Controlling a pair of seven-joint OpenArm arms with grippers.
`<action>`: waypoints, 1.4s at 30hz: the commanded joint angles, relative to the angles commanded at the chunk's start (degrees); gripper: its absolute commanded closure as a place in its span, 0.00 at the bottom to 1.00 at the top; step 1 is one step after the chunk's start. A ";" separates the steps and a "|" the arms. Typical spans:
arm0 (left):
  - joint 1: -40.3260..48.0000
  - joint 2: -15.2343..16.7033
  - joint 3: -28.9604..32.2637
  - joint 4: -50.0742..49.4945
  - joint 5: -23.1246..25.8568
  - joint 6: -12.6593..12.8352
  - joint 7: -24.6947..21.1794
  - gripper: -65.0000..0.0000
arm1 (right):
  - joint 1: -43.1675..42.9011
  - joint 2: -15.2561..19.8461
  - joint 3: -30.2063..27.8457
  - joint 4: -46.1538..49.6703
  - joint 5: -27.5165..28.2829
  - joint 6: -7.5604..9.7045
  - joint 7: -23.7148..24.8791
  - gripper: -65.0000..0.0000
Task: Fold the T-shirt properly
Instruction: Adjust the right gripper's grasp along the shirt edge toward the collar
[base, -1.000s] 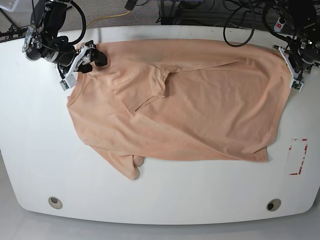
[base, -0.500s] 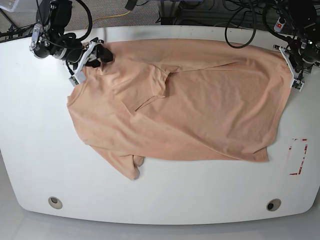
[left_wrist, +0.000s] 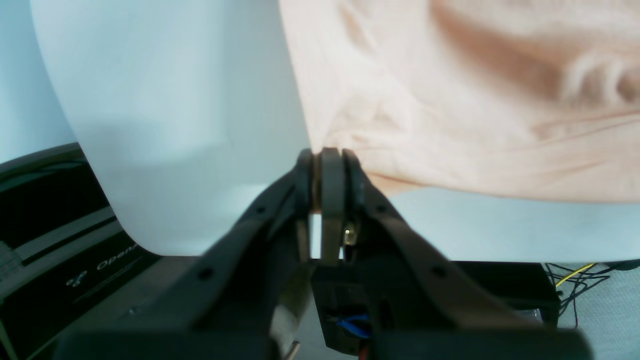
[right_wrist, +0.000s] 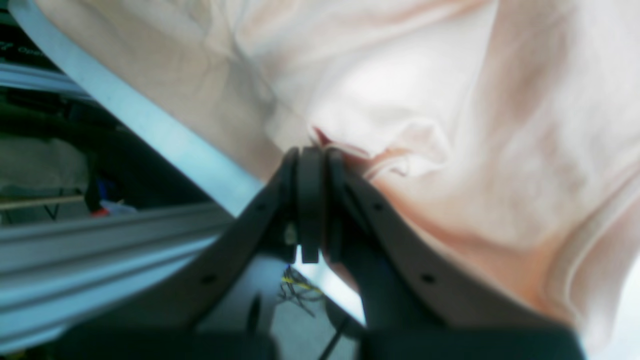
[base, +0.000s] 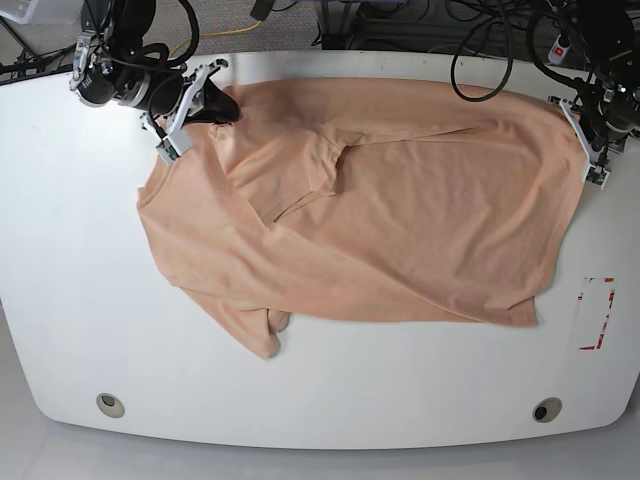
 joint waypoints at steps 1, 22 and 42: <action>0.00 -0.09 0.00 0.00 0.00 0.00 0.00 0.99 | -0.44 0.44 0.00 0.00 0.00 0.00 0.00 1.00; -0.09 -0.18 0.00 0.00 0.00 0.00 0.00 0.99 | 3.16 -2.64 8.97 -4.31 -1.58 0.00 -0.35 0.19; -0.18 -0.18 0.18 0.00 -0.18 0.00 0.00 0.99 | 4.92 -4.57 5.54 -8.26 1.67 0.00 -1.49 1.00</action>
